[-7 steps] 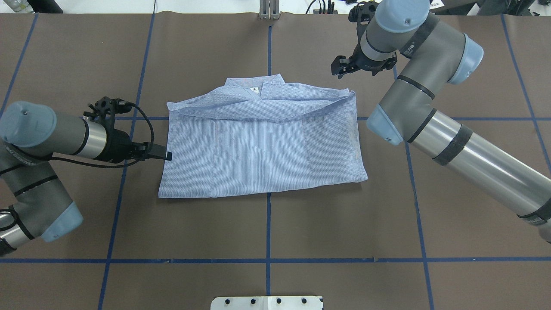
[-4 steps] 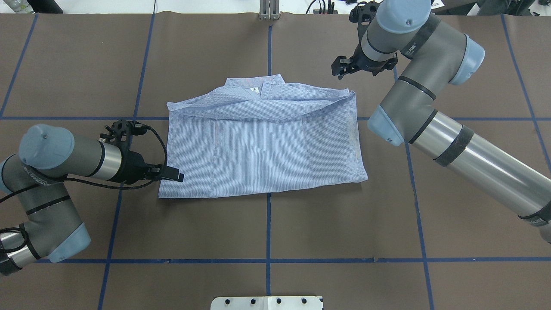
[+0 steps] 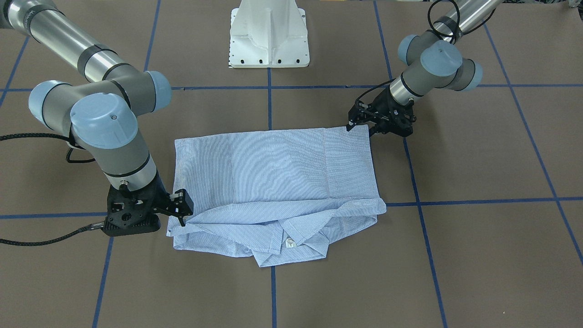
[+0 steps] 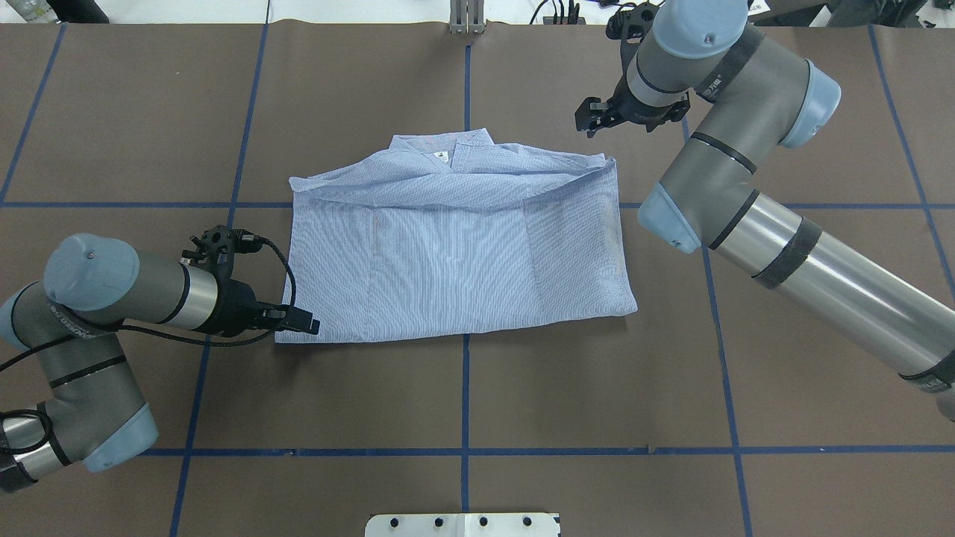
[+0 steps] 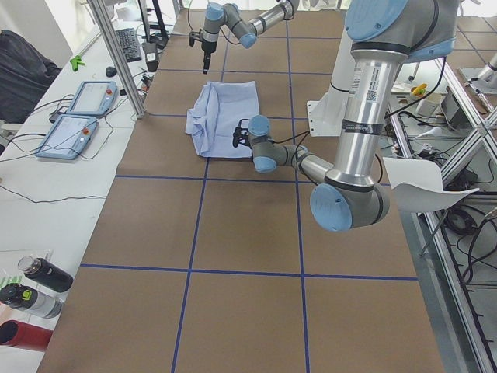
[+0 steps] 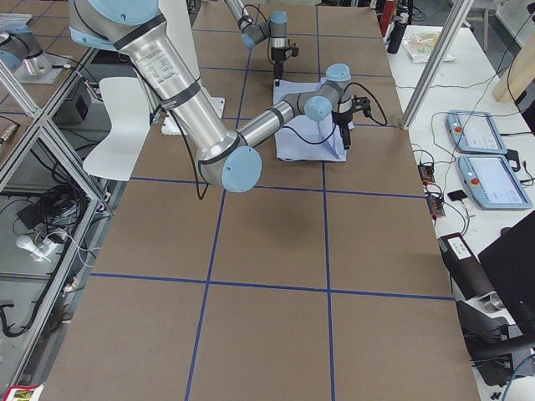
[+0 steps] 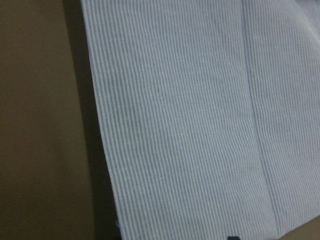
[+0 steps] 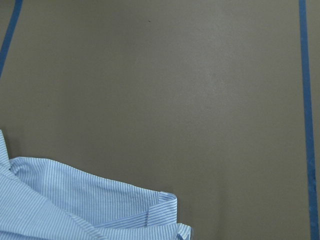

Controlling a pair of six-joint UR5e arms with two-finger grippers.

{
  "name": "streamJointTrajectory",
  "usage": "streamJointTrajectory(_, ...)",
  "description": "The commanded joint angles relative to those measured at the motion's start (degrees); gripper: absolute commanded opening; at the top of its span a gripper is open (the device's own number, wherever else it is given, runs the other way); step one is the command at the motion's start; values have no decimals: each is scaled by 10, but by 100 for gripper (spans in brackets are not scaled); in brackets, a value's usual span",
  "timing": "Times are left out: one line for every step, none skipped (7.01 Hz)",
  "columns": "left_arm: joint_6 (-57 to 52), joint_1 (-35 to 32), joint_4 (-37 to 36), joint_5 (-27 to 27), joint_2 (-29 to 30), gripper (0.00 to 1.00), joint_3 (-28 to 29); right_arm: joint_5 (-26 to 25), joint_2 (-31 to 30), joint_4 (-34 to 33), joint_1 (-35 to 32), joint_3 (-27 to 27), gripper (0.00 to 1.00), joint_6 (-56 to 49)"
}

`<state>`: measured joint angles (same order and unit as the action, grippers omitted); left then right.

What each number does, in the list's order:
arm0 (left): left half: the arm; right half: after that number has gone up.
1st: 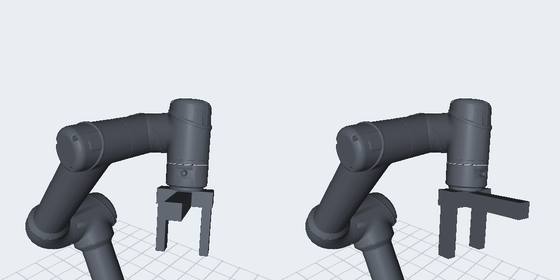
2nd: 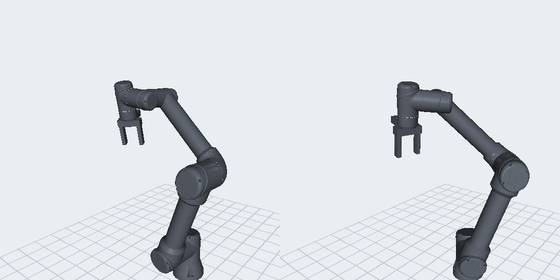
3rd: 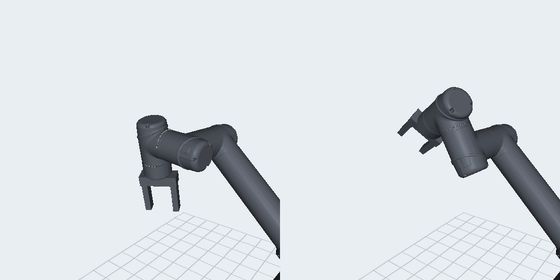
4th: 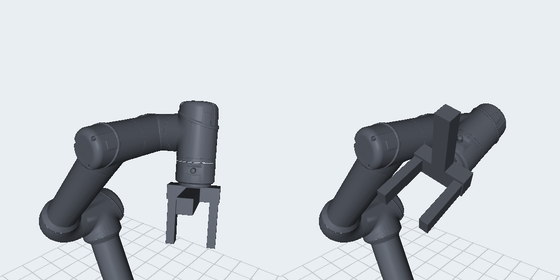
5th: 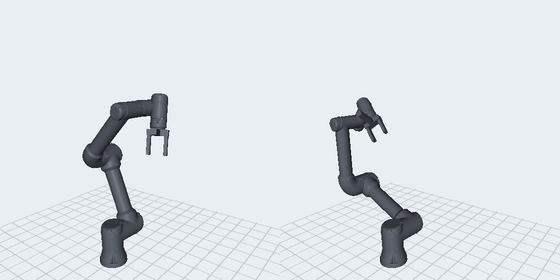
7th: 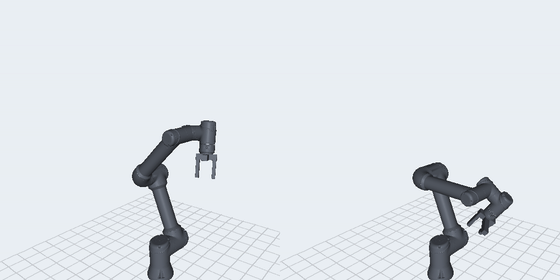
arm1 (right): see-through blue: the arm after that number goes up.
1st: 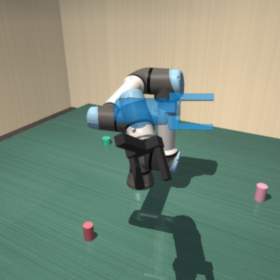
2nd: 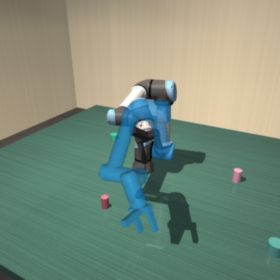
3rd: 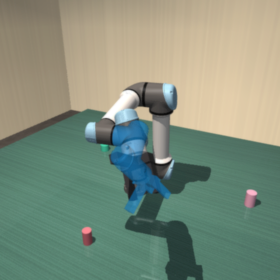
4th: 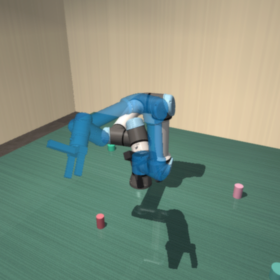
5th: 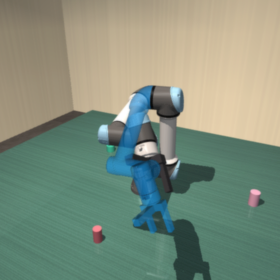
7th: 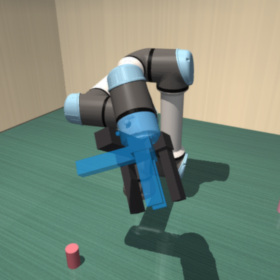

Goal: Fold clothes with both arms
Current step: 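Lower the left gripper to the folded shirt's edge nearest it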

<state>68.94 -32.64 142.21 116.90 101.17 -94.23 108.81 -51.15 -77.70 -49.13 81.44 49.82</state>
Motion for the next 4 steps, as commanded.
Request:
streamJointTrajectory(16,3,0,1,-1,31,-2,0,1,0,0,1,100,0)
streamJointTrajectory(18,3,-1,3,-4,0,-9,0,1,0,0,2,100,0)
streamJointTrajectory(18,3,-1,3,-15,0,-18,0,0,0,0,2,100,0)
streamJointTrajectory(18,2,-1,3,-30,0,-30,0,1,0,0,2,100,1)
